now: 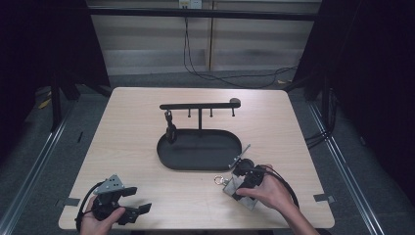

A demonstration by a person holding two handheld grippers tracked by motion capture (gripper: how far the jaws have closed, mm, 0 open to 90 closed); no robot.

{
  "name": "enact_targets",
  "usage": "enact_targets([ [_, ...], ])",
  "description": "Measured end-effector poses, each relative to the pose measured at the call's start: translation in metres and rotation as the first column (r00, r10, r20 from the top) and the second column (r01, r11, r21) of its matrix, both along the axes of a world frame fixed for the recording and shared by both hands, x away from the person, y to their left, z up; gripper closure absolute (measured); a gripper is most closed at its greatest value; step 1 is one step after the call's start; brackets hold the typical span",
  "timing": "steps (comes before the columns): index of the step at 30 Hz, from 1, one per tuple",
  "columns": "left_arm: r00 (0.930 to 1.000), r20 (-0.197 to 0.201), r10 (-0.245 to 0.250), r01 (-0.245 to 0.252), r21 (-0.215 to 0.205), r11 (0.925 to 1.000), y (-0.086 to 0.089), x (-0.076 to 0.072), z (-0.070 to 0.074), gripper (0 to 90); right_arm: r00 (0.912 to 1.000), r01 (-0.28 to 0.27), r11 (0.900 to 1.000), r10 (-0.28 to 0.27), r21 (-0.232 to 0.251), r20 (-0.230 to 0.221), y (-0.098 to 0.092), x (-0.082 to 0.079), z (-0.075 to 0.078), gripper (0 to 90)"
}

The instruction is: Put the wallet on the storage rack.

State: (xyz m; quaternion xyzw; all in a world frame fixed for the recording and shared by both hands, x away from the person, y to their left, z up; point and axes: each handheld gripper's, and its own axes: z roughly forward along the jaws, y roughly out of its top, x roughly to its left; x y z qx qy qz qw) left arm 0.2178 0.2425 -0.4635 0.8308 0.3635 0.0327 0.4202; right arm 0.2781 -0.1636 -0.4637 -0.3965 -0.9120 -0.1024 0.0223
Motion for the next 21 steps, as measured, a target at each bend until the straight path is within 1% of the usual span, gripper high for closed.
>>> enact_targets([
  [1,1.0000,-0.002,-0.002,0.002,0.000,1.0000,0.0003,0.0003,-0.0002,17.7,1.0000,0.008,1.000,-0.008,-0.001,-0.004,0.0007,-0.0001,-0.0002,26.3],
  [2,1.0000,-0.002,-0.001,0.001,0.001,1.0000,0.0003,0.0004,-0.0002,17.7,1.0000,-0.003,1.000,0.003,-0.005,-0.004,0.0007,0.0008,-0.0008,26.3],
  [3,1.0000,-0.001,0.000,0.000,0.003,1.0000,0.0004,0.0005,-0.0002,17.7,1.0000,0.003,1.000,-0.003,-0.003,-0.008,0.0014,0.0006,-0.0009,26.3],
  [6,1.0000,0.003,0.002,-0.002,0.006,1.0000,0.0007,0.0002,0.0002,17.7,1.0000,0.002,1.000,-0.002,-0.005,-0.006,0.0029,0.0011,-0.0032,26.1],
  [9,1.0000,0.003,0.006,-0.006,0.005,1.0000,0.0008,0.0001,0.0001,17.7,1.0000,-0.007,1.000,0.007,-0.019,-0.001,0.0057,0.0014,-0.0067,26.3],
  [12,1.0000,0.003,0.007,-0.007,0.004,1.0000,0.0010,0.0004,0.0000,17.7,1.0000,0.003,1.000,-0.003,-0.019,-0.006,0.0064,0.0021,-0.0057,27.5],
  [13,1.0000,0.001,0.004,-0.004,0.002,1.0000,0.0011,0.0006,0.0000,17.7,1.0000,-0.001,1.000,0.001,-0.022,0.001,0.0068,0.0023,-0.0056,28.3],
  [14,1.0000,0.000,0.005,-0.005,0.001,1.0000,0.0011,0.0006,-0.0001,17.7,1.0000,-0.004,0.999,0.004,-0.035,0.006,0.0083,0.0019,-0.0043,30.1],
  [15,1.0000,0.000,0.006,-0.006,-0.002,1.0000,0.0010,0.0005,-0.0001,17.7,1.0000,-0.004,0.999,0.004,-0.035,0.006,0.0083,0.0019,-0.0043,30.1],
  [16,1.0000,0.001,0.007,-0.007,0.000,1.0000,0.0010,0.0004,0.0001,17.7,1.0000,0.005,0.999,-0.005,-0.045,0.000,0.0100,0.0018,-0.0024,31.9],
  [20,1.0000,-0.001,0.009,-0.009,-0.002,1.0000,0.0015,0.0002,0.0001,17.7,0.9999,0.010,0.999,-0.010,-0.046,-0.006,0.0102,0.0029,-0.0013,33.3],
  [21,1.0000,-0.001,0.009,-0.009,-0.002,1.0000,0.0015,0.0003,0.0000,17.7,0.9999,0.009,0.999,-0.009,-0.053,-0.009,0.0103,0.0032,-0.0004,33.4],
])
